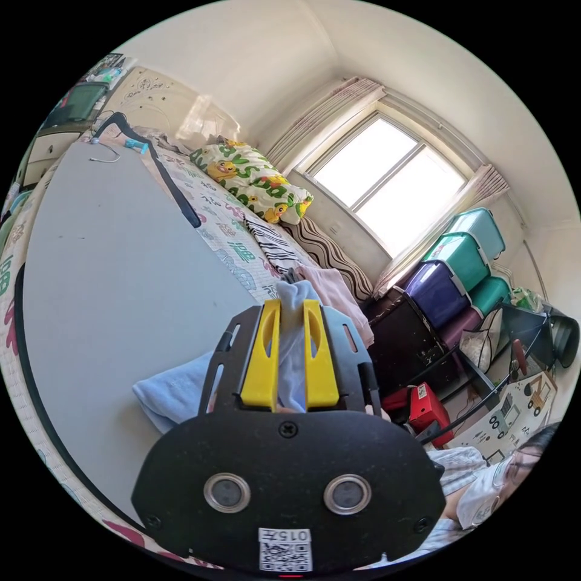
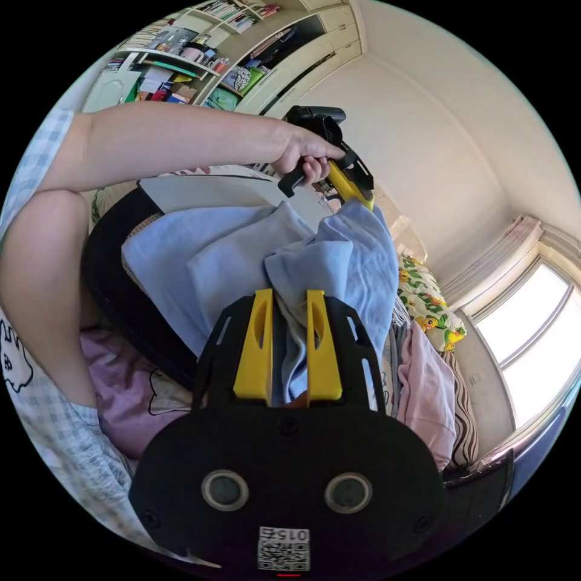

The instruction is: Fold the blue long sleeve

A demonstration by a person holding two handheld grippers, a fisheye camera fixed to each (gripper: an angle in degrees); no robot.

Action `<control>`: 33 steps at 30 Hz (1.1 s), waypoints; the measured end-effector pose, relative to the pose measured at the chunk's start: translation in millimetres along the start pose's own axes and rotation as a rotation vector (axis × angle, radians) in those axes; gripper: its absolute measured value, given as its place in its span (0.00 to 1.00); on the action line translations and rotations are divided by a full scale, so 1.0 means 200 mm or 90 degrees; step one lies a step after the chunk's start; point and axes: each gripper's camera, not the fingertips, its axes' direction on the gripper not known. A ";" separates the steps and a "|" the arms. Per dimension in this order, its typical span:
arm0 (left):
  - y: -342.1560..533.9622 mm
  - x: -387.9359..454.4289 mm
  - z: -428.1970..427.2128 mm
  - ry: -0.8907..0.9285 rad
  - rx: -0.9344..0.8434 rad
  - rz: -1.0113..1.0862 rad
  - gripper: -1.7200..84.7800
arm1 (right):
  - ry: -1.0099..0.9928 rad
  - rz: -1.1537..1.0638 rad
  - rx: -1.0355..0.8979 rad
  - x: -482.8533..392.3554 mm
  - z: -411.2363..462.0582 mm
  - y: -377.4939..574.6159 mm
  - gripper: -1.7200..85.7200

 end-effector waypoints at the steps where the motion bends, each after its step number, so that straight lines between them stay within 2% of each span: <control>1: 0.00 0.00 0.00 0.002 0.000 -0.001 0.09 | 0.010 -0.011 -0.011 0.00 0.01 0.01 0.12; 6: 0.00 0.00 0.04 0.009 0.000 -0.007 0.09 | 0.039 -0.022 -0.029 0.01 0.05 0.04 0.09; 9: 0.00 0.03 0.04 0.001 0.008 -0.004 0.09 | 0.035 0.021 0.001 0.07 0.00 0.07 0.07; 12: -0.02 0.11 -0.02 0.002 0.021 0.025 0.08 | -0.044 0.102 0.087 0.21 -0.16 0.14 0.06; 14: -0.02 0.17 -0.09 -0.012 0.026 0.054 0.08 | -0.153 0.163 0.176 0.35 -0.31 0.20 0.06; 17: -0.01 0.22 -0.25 -0.018 0.036 0.078 0.07 | -0.244 0.177 0.236 0.40 -0.43 0.25 0.06; 19: 0.01 0.21 -0.32 -0.008 0.019 0.080 0.07 | -0.260 0.151 0.227 0.36 -0.43 0.23 0.06; 23: 0.08 0.16 -0.33 -0.129 -0.062 0.074 0.07 | -0.267 0.094 0.172 0.22 -0.34 0.19 0.06; 27: 0.12 -0.01 -0.24 -0.162 -0.109 0.011 0.07 | -0.273 0.068 0.119 0.16 -0.25 0.16 0.06; 33: 0.09 -0.02 -0.25 -0.113 -0.089 0.003 0.07 | -0.234 0.066 0.178 0.19 -0.37 0.15 0.07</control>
